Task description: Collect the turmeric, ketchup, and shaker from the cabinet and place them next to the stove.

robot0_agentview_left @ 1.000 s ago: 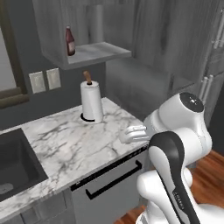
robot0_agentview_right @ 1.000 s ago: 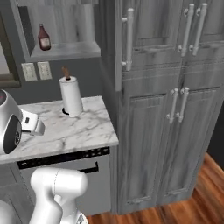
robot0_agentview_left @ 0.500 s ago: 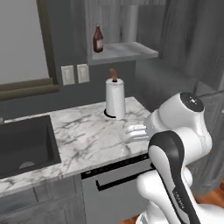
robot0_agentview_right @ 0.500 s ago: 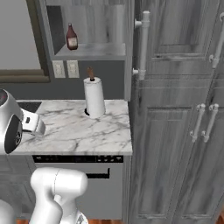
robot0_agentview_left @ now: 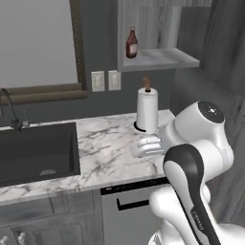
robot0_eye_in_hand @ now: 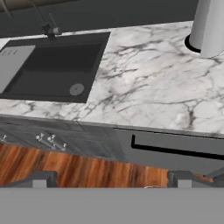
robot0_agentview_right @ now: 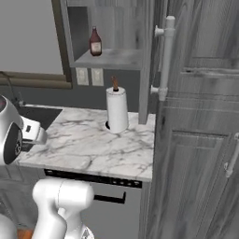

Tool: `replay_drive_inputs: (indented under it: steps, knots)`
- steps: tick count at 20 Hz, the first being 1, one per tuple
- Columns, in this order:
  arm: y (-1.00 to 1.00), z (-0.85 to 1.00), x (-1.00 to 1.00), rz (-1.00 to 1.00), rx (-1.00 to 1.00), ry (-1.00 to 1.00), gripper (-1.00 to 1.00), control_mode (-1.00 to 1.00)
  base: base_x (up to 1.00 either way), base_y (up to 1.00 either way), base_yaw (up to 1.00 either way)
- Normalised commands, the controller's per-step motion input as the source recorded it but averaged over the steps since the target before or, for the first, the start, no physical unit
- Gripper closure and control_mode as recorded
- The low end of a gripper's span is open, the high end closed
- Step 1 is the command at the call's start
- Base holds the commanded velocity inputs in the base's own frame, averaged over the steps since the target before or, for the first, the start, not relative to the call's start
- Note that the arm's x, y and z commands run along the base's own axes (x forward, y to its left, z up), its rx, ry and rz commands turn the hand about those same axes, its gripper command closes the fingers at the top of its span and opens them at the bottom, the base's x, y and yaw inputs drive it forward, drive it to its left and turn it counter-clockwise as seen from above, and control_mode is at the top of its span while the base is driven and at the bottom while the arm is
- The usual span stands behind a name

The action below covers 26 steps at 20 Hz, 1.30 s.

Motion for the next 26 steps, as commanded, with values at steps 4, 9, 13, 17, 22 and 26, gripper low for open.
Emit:
replay_drive_inputs:
  steps: [4,9,13,17,22,26]
  knots:
    - [0.00,0.00,0.00,0.00,0.00,0.00,-1.00,1.00,0.58,-0.21,0.10]
    - [0.00,0.00,0.00,0.00,0.00,0.00,-1.00,1.00,0.60,-0.10,0.01]
    - [0.00,0.00,0.00,0.00,0.00,0.00,-1.00,1.00,0.60,0.00,0.00]
    - [0.00,0.00,0.00,0.00,0.00,0.00,-1.00,1.00,0.58,0.00,-0.05]
    - [0.00,0.00,0.00,0.00,0.00,0.00,-1.00,1.00,0.64,-0.02,-0.05]
    - [-0.20,0.20,0.38,0.00,0.00,-0.13,-1.00,-1.00,0.15,-0.03,0.00]
